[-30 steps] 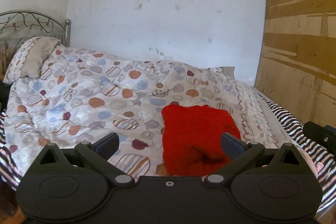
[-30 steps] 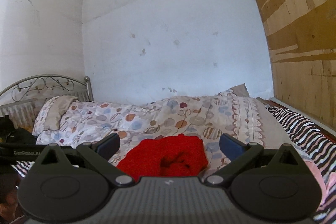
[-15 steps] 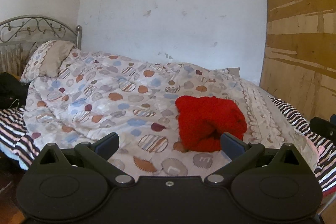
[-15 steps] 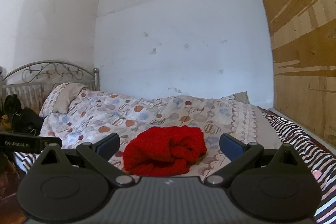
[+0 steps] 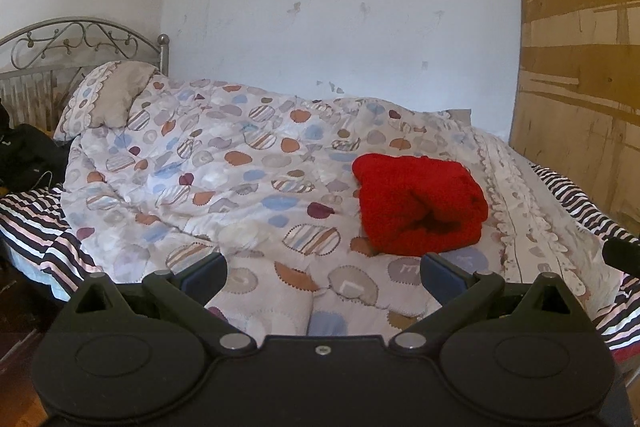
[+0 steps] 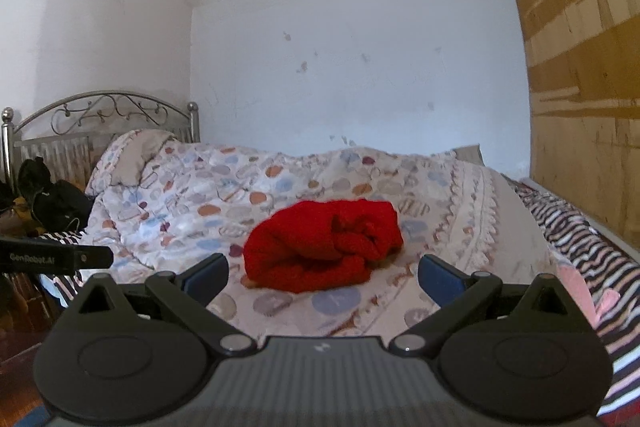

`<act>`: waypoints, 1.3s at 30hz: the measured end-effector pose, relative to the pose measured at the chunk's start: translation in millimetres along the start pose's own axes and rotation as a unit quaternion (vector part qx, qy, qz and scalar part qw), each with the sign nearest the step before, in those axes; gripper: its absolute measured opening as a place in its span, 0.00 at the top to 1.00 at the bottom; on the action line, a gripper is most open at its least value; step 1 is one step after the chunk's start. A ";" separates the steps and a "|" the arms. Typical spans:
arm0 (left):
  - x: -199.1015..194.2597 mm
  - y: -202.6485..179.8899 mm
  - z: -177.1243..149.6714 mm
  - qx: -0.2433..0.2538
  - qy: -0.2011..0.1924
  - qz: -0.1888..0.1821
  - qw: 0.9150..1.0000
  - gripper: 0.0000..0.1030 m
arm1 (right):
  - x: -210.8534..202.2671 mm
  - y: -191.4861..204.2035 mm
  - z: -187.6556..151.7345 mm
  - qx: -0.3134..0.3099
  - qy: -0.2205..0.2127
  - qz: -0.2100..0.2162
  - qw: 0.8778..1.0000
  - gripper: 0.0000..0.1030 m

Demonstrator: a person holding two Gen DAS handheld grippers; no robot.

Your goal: Fold small clothes

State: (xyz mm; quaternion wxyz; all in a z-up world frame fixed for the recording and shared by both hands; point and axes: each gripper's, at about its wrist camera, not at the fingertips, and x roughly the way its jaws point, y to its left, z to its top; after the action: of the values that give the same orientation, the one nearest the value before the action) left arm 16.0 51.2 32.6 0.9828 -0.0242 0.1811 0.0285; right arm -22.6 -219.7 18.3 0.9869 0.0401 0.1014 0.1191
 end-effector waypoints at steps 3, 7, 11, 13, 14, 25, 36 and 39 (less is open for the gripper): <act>-0.2 -0.3 -1.7 0.001 0.000 0.001 1.000 0.01 | 0.0 1.3 -0.6 -0.002 0.002 -0.001 1.000 0.00; -0.5 -1.0 -2.3 0.002 0.000 0.001 1.000 0.01 | 1.2 3.2 0.3 -0.004 0.001 0.004 1.000 0.00; -0.9 1.0 -4.5 -0.001 0.000 0.002 1.000 0.01 | 2.6 6.8 1.1 -0.010 0.002 0.008 1.000 0.00; -1.5 2.7 -5.8 -0.003 0.000 0.003 1.000 0.01 | 3.0 7.4 1.3 -0.012 0.003 0.009 1.000 0.00; -1.8 3.8 -6.3 -0.003 0.001 0.004 1.000 0.01 | 3.1 7.4 1.6 -0.012 0.003 0.010 1.000 0.00; -2.4 5.5 -7.2 -0.001 0.003 0.003 1.000 0.01 | 2.6 8.5 1.6 -0.013 0.002 0.008 1.000 0.00; -2.6 6.0 -8.7 -0.001 0.004 0.002 1.000 0.01 | 3.0 7.4 1.1 -0.013 0.004 0.007 1.000 0.00; -2.5 6.1 -8.6 -0.001 0.004 0.003 1.000 0.01 | 3.1 7.3 1.0 -0.013 0.005 0.008 1.000 0.00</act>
State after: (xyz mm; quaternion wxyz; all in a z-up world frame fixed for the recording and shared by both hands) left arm 10.3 56.7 25.2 0.9818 -0.0245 0.1855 0.0318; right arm -21.1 -211.9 19.5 0.9859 0.0277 0.1043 0.1280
